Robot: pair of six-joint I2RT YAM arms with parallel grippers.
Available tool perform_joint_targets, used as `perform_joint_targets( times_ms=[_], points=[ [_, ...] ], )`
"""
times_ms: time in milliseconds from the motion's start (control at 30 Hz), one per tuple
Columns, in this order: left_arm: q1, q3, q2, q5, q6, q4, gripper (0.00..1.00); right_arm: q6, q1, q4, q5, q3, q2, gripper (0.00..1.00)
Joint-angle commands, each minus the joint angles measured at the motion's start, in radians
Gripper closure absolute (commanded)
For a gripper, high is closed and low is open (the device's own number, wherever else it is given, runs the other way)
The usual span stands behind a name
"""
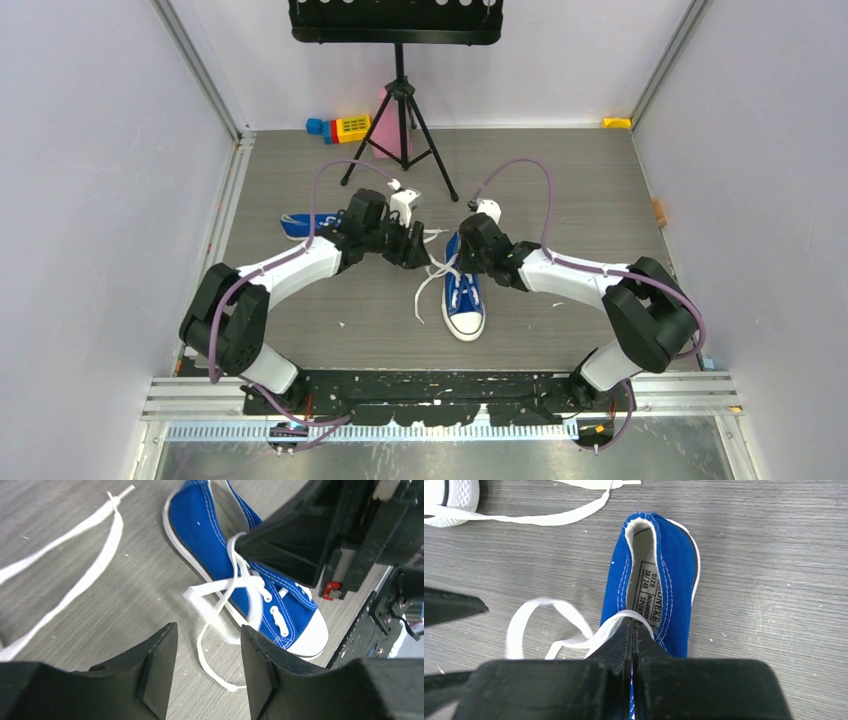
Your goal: Tie the shoes
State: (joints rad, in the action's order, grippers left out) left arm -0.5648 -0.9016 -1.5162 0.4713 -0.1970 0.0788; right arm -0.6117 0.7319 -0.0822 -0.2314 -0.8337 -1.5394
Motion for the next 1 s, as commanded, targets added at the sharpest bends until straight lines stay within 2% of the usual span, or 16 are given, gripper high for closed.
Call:
perform_joint_targets(
  times_ms=[0, 167, 267, 467, 667, 900, 967],
  points=[
    [0.017, -0.082, -0.012, 0.013, -0.009, -0.047, 0.49, 0.006, 0.006, 0.043, -0.032, 0.007, 0.045, 1.00],
    [0.018, -0.172, -0.084, -0.060, 0.005, -0.025, 0.49, 0.013, 0.005, 0.041, -0.031, 0.000, 0.040, 1.00],
    [0.016, -0.233, -0.160, 0.044, 0.006, -0.019, 0.58, 0.015, 0.006, 0.047, -0.031, 0.002, 0.040, 1.00],
    [0.011, -0.249, -0.276, 0.209, -0.036, -0.068, 0.59, 0.013, 0.005, 0.071, -0.022, 0.017, 0.049, 1.00],
    [0.008, -0.280, -0.337, 0.271, -0.050, -0.069, 0.62, -0.001, 0.004, 0.091, -0.020, 0.045, 0.062, 1.00],
    [-0.011, -0.287, -0.394, 0.313, -0.062, -0.073, 0.62, -0.005, 0.005, 0.100, -0.015, 0.056, 0.075, 1.00],
    [-0.014, -0.277, -0.397, 0.313, -0.062, -0.073, 0.61, -0.005, 0.005, 0.091, -0.015, 0.054, 0.078, 0.95]
  ],
)
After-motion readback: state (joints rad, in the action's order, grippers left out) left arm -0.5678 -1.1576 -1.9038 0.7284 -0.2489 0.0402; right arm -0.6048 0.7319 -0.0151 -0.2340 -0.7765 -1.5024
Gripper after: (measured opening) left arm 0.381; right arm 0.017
